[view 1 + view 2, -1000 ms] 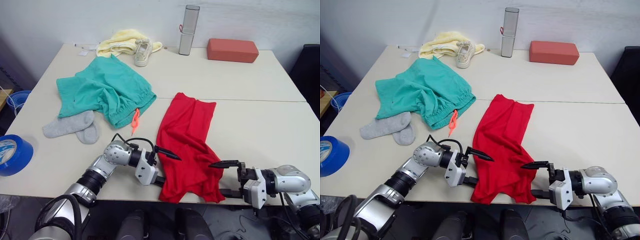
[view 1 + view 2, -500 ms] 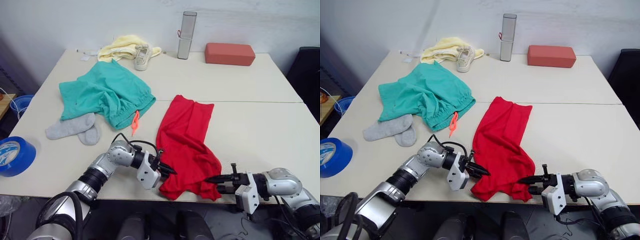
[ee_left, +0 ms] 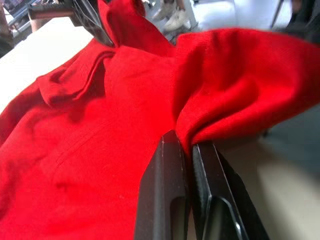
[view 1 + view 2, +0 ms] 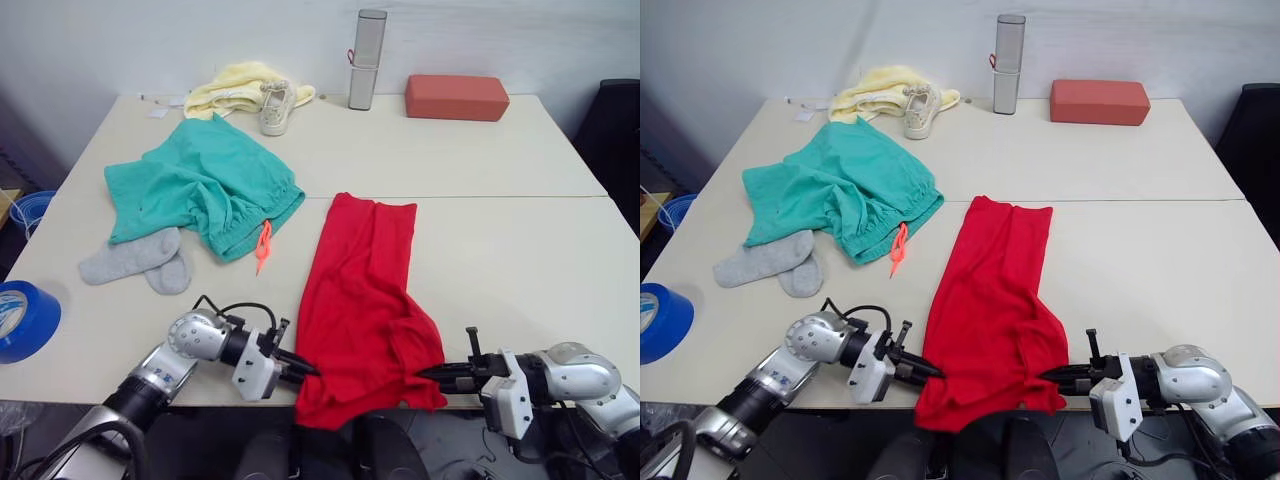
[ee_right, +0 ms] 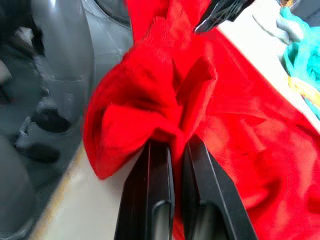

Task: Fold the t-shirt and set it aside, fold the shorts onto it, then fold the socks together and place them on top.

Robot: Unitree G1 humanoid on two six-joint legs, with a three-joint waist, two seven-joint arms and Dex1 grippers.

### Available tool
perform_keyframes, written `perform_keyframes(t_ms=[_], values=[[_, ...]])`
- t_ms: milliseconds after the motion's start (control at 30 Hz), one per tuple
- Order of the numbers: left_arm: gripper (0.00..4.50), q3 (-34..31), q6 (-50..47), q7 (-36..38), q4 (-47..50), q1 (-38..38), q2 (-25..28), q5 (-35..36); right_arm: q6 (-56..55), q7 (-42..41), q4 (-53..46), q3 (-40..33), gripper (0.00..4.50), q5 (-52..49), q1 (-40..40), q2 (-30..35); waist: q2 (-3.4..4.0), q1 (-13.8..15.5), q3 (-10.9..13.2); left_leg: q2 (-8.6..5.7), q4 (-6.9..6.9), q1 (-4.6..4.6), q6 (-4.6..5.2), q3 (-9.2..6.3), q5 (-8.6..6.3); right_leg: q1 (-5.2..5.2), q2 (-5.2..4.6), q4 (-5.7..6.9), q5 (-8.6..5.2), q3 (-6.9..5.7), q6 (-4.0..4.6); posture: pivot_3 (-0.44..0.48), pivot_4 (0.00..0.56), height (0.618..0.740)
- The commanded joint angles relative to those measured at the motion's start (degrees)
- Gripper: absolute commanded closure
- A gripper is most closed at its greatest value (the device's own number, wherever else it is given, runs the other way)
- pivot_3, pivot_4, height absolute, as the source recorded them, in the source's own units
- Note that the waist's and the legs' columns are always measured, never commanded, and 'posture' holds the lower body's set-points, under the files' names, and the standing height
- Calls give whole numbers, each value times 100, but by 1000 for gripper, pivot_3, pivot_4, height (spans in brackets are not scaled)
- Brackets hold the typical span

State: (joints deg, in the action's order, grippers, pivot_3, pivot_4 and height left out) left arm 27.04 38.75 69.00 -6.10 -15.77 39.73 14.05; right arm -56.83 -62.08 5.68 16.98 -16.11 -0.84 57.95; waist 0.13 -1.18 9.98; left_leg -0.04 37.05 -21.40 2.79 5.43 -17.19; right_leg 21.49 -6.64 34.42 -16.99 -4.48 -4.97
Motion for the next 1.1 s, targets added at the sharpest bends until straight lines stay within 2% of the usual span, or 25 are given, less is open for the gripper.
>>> perform_keyframes(t_ms=[33, 167, 400, 567, 700, 833, 967, 1100], values=[[4500, -178, -460, 43, 807, 408, 257, 328, 255, -162, -522, -90, 4488, -446, -287, 259, -4, 22, 4, -1, 4, 0, -9, 0, -7, -2, 0, 0, 1, 2, -1, 0, 150, 740], [4500, -322, -1005, -45, 1288, 813, 359, 383, 727, -461, -947, -105, 4488, -825, -645, 490, -7, 86, 9, -1, 5, 1, -6, 2, -9, -3, -1, -2, -25, 11, 45, 0, 150, 740], [4500, -497, -1767, 53, 1942, 1208, 481, 558, 1956, -1066, -1777, -263, 4488, -1647, -1428, 1029, -8, 132, 12, 0, -2, -2, -6, 1, -9, 2, -1, -8, -28, 8, 50, 0, 150, 740], [4500, -719, -2172, 211, 2100, 1282, 530, 843, 2648, -1213, -2176, -642, 4488, -1989, -1637, 980, -14, 131, 18, 0, -2, -5, -7, 1, -12, 2, -1, -14, -29, 7, 51, 0, 150, 740], [4500, -987, -2961, 317, 2308, 1195, 635, 1345, 3477, -1238, -2465, -1002, 4488, -2421, -1586, 939, -18, 132, 23, 0, -2, -6, -7, 1, -12, 2, -1, -16, -35, 9, 63, 0, 150, 740], [4500, -1274, -3976, 280, 2303, 848, 661, 1829, 4476, -1054, -2696, -1360, 4488, -2948, -1170, 784, -17, 134, 31, 0, -3, -11, -7, -1, -12, 5, -1, -20, -34, 7, 62, 0, 150, 740], [4500, -1650, -5094, -74, 1930, 178, 419, 2268, 5677, -739, -2571, -1536, 4488, -3386, -274, 514, -27, 132, 50, -1, 2, -15, -7, -4, -11, 5, -1, -20, -31, 5, 56, 0, 150, 740], [4500, -1991, -6321, -417, 1395, -552, 225, 2694, 6808, -416, -2149, -1481, 4488, -3500, 714, 174, -29, 129, 54, -1, 0, -24, -10, -6, -10, 12, 0, -24, -6, -2, 11, 0, 150, 740]])
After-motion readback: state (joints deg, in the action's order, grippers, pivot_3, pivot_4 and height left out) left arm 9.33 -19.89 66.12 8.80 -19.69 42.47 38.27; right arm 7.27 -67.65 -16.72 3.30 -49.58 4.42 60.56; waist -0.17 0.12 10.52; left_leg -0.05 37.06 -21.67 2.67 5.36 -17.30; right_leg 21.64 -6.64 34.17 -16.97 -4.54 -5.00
